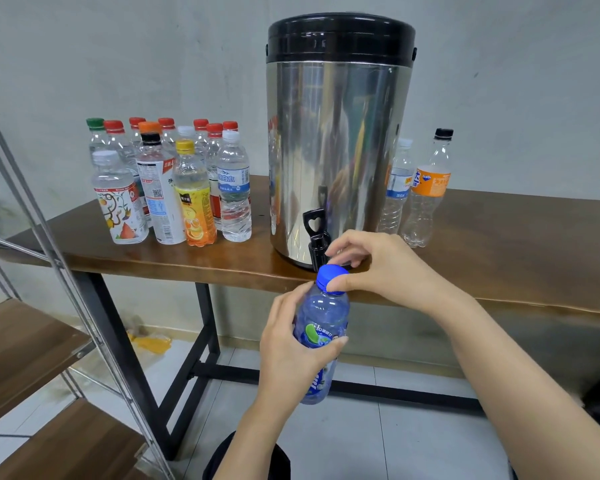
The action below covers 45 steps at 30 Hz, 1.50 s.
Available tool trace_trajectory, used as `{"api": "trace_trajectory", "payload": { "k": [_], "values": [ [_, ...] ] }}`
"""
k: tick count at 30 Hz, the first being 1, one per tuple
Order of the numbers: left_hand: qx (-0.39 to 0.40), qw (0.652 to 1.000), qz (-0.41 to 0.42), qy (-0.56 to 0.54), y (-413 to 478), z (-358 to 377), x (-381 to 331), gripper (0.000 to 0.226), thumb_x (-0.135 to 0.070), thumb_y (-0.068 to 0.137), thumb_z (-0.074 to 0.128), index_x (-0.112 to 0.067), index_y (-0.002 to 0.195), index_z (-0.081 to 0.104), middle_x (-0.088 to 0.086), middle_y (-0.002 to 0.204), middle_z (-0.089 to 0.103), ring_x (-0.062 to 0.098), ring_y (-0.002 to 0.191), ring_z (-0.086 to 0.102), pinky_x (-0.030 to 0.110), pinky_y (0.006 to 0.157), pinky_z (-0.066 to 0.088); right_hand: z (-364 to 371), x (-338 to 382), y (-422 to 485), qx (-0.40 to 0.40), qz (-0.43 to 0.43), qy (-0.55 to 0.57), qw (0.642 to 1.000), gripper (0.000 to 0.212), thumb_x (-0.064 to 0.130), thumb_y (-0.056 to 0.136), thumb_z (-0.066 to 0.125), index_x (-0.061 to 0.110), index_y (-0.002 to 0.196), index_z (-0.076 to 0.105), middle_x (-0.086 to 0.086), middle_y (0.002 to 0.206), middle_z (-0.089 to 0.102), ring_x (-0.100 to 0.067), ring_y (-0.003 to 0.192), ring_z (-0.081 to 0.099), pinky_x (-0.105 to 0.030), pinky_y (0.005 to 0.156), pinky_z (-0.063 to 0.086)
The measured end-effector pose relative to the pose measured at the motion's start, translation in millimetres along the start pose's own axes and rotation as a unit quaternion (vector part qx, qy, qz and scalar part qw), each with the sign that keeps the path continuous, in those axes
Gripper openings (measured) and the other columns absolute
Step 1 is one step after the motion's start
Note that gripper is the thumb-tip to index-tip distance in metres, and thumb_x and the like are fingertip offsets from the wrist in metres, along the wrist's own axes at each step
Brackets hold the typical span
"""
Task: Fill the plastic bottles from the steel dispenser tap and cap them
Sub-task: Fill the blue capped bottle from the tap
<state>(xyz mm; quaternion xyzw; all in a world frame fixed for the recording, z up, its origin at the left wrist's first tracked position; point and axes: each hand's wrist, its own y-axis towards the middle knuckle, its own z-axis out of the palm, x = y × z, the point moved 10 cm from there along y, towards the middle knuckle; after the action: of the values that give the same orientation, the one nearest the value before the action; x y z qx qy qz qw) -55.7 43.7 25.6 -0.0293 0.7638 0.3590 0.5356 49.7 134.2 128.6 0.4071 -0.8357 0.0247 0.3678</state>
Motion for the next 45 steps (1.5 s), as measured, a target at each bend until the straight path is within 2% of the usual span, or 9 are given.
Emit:
{"api": "trace_trajectory", "payload": {
  "k": [2, 4, 11, 15, 18, 25, 30, 34, 45],
  "values": [
    [-0.008, 1.000, -0.003, -0.009, 1, -5, 4, 0.080, -0.013, 0.060, 0.092, -0.045, 0.122, 0.054, -0.023, 0.119, 0.056, 0.002, 0.113, 0.059, 0.015, 0.086, 0.051, -3, 0, 3, -0.044, -0.009, -0.066, 0.997, 0.043, 0.055, 0.065, 0.079, 0.036, 0.100, 0.064, 0.023, 0.082, 0.070, 0.001, 0.089, 0.060, -0.029, 0.080, 0.050],
    [-0.023, 1.000, -0.008, -0.013, 5, -13, 8, 0.081, -0.013, 0.060, 0.093, -0.047, 0.122, 0.053, -0.022, 0.121, 0.057, 0.003, 0.114, 0.060, 0.019, 0.088, 0.053, -10, 8, 3, -0.119, -0.060, -0.080, 0.988, 0.042, 0.066, 0.070, 0.066, 0.038, 0.101, 0.063, 0.020, 0.084, 0.067, -0.006, 0.087, 0.054, -0.030, 0.072, 0.047],
    [-0.128, 0.991, 0.008, -0.031, 60, -84, 1, 0.081, -0.020, 0.061, 0.094, -0.045, 0.125, 0.052, -0.010, 0.130, 0.059, 0.014, 0.116, 0.063, 0.041, 0.094, 0.056, -18, 34, 15, -0.319, -0.172, -0.152, 0.919, 0.037, 0.038, 0.096, 0.056, 0.015, 0.124, 0.062, 0.000, 0.125, 0.057, -0.018, 0.117, 0.044, -0.020, 0.096, 0.034],
    [-0.202, 0.979, 0.029, -0.002, 117, -127, -4, 0.074, -0.042, 0.056, 0.089, -0.057, 0.118, 0.050, -0.015, 0.127, 0.061, 0.015, 0.112, 0.066, 0.045, 0.094, 0.055, 4, 29, 38, -0.312, -0.170, -0.209, 0.911, 0.039, 0.038, 0.096, 0.053, 0.014, 0.127, 0.060, -0.003, 0.127, 0.058, -0.025, 0.118, 0.047, -0.038, 0.100, 0.043],
    [-0.221, 0.974, 0.026, 0.032, 153, -138, 5, 0.074, -0.032, 0.062, 0.092, -0.050, 0.120, 0.049, -0.014, 0.126, 0.057, 0.014, 0.111, 0.064, 0.044, 0.093, 0.056, 16, 20, 46, -0.293, -0.158, -0.210, 0.919, 0.037, 0.036, 0.096, 0.055, 0.016, 0.127, 0.059, 0.000, 0.124, 0.060, -0.025, 0.117, 0.048, -0.043, 0.096, 0.046],
    [-0.241, 0.964, 0.029, 0.110, 190, -134, 31, 0.084, -0.031, 0.070, 0.088, -0.024, 0.142, 0.046, -0.003, 0.135, 0.050, 0.007, 0.120, 0.050, 0.036, 0.103, 0.048, 21, 11, 47, -0.302, -0.144, -0.177, 0.926, 0.036, 0.029, 0.094, 0.060, 0.019, 0.129, 0.056, 0.004, 0.120, 0.060, -0.020, 0.114, 0.048, -0.038, 0.096, 0.045],
    [-0.215, 0.929, 0.060, 0.295, 172, -113, 38, 0.108, -0.059, 0.078, 0.068, -0.023, 0.158, 0.004, 0.006, 0.162, 0.022, 0.026, 0.148, 0.024, 0.043, 0.117, 0.022, 23, 8, 49, -0.311, -0.144, -0.163, 0.925, 0.035, 0.031, 0.096, 0.055, 0.021, 0.130, 0.055, 0.005, 0.121, 0.060, -0.017, 0.115, 0.047, -0.032, 0.098, 0.043],
    [-0.181, 0.891, 0.069, 0.411, 158, -101, 63, 0.126, -0.055, 0.075, 0.074, -0.030, 0.154, -0.021, 0.017, 0.163, 0.015, 0.040, 0.148, 0.022, 0.056, 0.117, 0.025, 22, 7, 50, -0.317, -0.144, -0.151, 0.925, 0.036, 0.028, 0.094, 0.059, 0.022, 0.130, 0.054, 0.005, 0.120, 0.061, -0.015, 0.116, 0.046, -0.031, 0.098, 0.042],
    [-0.141, 0.879, 0.037, 0.454, 185, -100, 81, 0.120, -0.057, 0.076, 0.073, -0.027, 0.152, -0.014, 0.022, 0.159, 0.026, 0.044, 0.144, 0.028, 0.062, 0.112, 0.031, 25, 3, 49, -0.329, -0.143, -0.152, 0.921, 0.042, 0.020, 0.093, 0.065, 0.022, 0.133, 0.051, 0.003, 0.122, 0.060, -0.015, 0.117, 0.046, -0.028, 0.099, 0.040]
  ]
}}
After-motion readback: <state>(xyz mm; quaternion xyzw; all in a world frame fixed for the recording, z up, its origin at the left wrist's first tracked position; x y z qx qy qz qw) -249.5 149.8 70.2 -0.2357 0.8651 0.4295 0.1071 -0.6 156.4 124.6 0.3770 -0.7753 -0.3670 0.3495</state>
